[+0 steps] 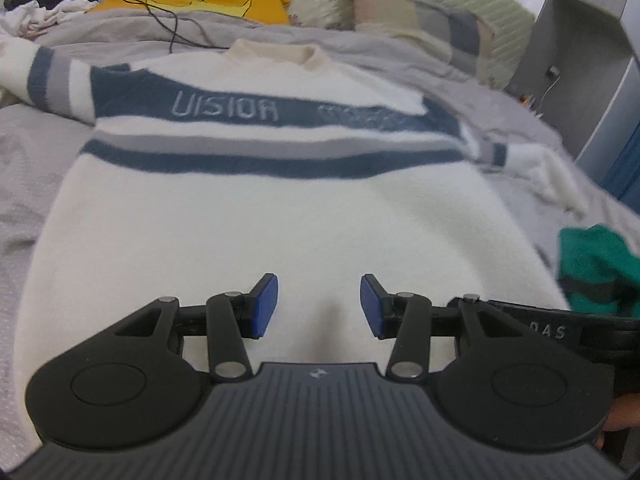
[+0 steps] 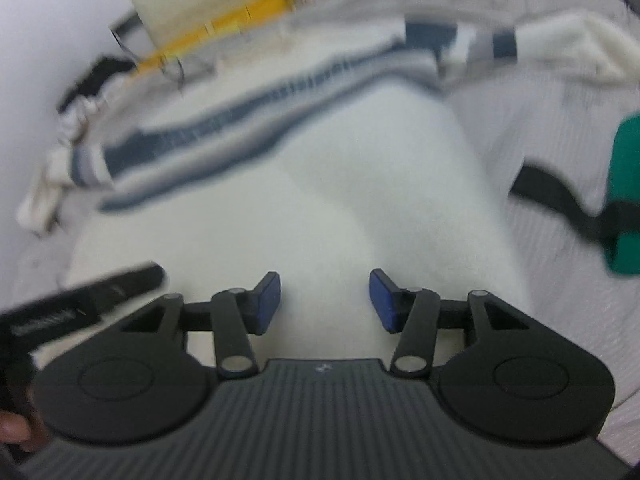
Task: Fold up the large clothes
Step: 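Open both tools and move the right tool over the folded sleeve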
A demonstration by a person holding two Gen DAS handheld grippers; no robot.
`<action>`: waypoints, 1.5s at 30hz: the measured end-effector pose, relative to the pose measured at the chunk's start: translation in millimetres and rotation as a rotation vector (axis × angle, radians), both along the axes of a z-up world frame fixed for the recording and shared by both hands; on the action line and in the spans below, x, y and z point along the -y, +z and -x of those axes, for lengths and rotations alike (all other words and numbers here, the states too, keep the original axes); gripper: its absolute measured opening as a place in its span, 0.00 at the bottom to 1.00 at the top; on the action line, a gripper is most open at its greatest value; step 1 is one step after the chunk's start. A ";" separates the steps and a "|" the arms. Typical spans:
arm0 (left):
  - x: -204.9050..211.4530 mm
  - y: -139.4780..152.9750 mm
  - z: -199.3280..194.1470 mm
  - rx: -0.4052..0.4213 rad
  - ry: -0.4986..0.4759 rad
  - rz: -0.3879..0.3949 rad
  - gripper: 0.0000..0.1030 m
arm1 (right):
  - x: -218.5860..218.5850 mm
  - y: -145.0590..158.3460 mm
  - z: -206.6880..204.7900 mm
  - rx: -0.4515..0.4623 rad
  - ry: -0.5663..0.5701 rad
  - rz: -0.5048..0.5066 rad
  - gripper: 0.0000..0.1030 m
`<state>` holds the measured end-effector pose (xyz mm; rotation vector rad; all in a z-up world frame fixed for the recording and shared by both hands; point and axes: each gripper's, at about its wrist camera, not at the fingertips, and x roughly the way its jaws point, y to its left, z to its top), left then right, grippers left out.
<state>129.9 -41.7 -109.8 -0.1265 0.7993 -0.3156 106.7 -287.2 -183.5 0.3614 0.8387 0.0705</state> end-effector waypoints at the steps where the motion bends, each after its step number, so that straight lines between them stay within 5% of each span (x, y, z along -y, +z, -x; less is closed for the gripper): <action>1: 0.7 -5.1 -2.4 -0.011 0.003 -0.013 0.50 | -1.1 -1.6 -0.6 -0.001 0.006 0.013 0.49; 8: 7.0 -18.3 -5.0 -0.039 0.011 -0.077 0.50 | 11.7 6.4 8.3 0.029 -0.053 -0.083 0.49; 15: 1.2 -8.9 -0.6 -0.016 0.026 -0.006 0.50 | 43.2 50.8 13.6 0.195 -0.156 -0.086 0.51; 24: 1.8 1.5 0.7 0.042 0.045 0.035 0.51 | 120.5 78.4 -34.9 0.296 -0.270 -0.085 0.52; 26: 1.0 1.6 -1.6 0.042 0.051 0.049 0.51 | 140.9 74.4 -50.5 0.296 -0.299 -0.101 0.55; 28: -0.6 0.0 -4.4 0.033 0.061 0.065 0.51 | 162.7 64.4 -65.4 0.295 -0.341 -0.100 0.81; 30: -1.8 -1.9 -7.5 0.024 0.074 0.073 0.51 | 185.4 47.7 -81.4 0.285 -0.364 -0.139 0.91; 37: -3.2 -10.1 -21.0 -0.002 0.099 0.095 0.51 | 249.0 -18.3 -112.4 0.251 -0.494 -0.351 0.90; 45: -1.1 -14.0 -33.1 0.013 0.089 0.059 0.52 | 314.9 -39.1 -153.2 0.313 -0.539 -0.442 0.90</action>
